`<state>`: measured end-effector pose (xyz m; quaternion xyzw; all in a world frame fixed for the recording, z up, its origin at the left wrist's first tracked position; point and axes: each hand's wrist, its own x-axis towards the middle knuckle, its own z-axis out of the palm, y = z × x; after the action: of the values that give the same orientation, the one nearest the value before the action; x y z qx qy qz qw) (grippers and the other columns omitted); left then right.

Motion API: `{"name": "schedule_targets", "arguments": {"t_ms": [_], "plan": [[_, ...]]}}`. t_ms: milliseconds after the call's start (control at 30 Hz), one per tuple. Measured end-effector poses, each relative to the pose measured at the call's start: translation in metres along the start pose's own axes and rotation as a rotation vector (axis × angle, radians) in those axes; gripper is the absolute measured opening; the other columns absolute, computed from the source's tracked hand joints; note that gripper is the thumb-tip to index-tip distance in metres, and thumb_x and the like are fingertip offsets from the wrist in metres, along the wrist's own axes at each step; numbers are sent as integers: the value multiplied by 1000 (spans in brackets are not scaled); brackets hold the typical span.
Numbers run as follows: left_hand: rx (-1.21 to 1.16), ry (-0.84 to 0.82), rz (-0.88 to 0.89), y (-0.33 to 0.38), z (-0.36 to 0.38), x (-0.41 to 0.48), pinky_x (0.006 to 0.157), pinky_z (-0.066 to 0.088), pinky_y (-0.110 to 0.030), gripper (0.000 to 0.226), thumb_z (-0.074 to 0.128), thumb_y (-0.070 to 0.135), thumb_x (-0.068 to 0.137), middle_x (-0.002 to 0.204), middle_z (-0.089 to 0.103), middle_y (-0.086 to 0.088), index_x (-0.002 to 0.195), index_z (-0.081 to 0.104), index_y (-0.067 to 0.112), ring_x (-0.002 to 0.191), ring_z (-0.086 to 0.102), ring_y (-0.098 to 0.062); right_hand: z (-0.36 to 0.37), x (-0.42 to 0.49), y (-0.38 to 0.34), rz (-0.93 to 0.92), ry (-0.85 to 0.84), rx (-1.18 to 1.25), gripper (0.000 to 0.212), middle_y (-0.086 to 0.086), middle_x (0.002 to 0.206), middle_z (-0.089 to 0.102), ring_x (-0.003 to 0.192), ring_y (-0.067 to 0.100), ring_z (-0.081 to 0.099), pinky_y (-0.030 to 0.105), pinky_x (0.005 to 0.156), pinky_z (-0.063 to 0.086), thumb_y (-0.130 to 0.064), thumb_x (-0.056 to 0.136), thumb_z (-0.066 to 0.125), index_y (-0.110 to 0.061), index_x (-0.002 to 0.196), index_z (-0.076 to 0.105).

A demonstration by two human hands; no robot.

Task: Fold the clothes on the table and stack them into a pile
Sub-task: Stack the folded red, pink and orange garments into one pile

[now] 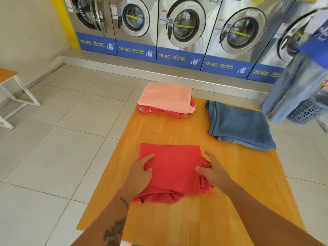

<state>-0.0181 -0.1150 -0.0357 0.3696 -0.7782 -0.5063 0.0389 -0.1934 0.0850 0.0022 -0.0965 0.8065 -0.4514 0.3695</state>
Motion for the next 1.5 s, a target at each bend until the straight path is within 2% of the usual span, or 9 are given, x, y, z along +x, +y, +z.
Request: {"name": "schedule_targets", "arguments": {"t_ms": [200,400,600,800,967,1133,1333,1400,1500], "plan": [[-67,-24,18,-6,-15,30,95,42,-23,46,56,9,90,135,50,4,118,64,44,116,52,-13,26,31,2,87,30,118,91,-2,138,46,114,27,60,47,86,59,-37,59,84,-65,132,38],[-114,-68,82,15,-34,67,90,43,-14,55,47,2,90,131,52,11,116,66,46,112,53,-6,51,35,-24,86,115,301,80,3,126,58,93,28,70,44,68,62,-2,81,65,-51,140,42],[-152,-58,264,61,-90,114,91,43,-7,57,49,2,94,129,50,26,116,65,52,115,50,7,37,53,-86,-28,81,540,83,9,118,67,87,40,69,62,77,57,9,85,57,-55,137,46],[-235,-128,414,137,-137,197,91,51,-17,58,51,3,95,130,50,26,121,62,54,113,55,-1,5,111,-175,-248,136,572,80,0,128,64,99,29,71,43,70,59,9,85,57,-52,136,50],[-256,-168,526,200,-150,261,93,49,-15,60,51,-4,91,136,57,9,128,63,41,107,59,0,-21,153,-223,-353,240,642,76,3,90,67,51,17,58,23,40,45,14,83,50,-42,134,55],[-275,-268,627,264,-139,289,77,51,-21,59,50,-5,87,118,68,2,130,64,33,85,62,-9,-59,164,-243,-418,261,742,64,-3,88,64,52,14,57,17,38,40,10,85,46,-33,132,53],[-363,-288,640,294,-129,317,77,52,-19,57,52,-7,86,116,67,6,130,63,28,80,63,-2,-84,186,-250,-402,347,793,60,-6,88,62,54,13,51,18,44,34,4,80,51,-33,127,58],[-388,-233,582,272,-129,332,82,52,-15,57,53,-8,87,124,65,4,132,62,25,90,64,-1,-74,201,-254,-395,344,783,57,-1,77,59,40,11,49,15,36,34,9,83,48,-29,125,56],[-245,-107,440,213,-129,356,104,48,-31,56,55,-5,87,132,60,2,132,63,27,115,61,-15,-42,237,-254,-283,379,625,64,7,76,63,41,17,54,25,34,42,10,82,55,-29,133,49]]}}
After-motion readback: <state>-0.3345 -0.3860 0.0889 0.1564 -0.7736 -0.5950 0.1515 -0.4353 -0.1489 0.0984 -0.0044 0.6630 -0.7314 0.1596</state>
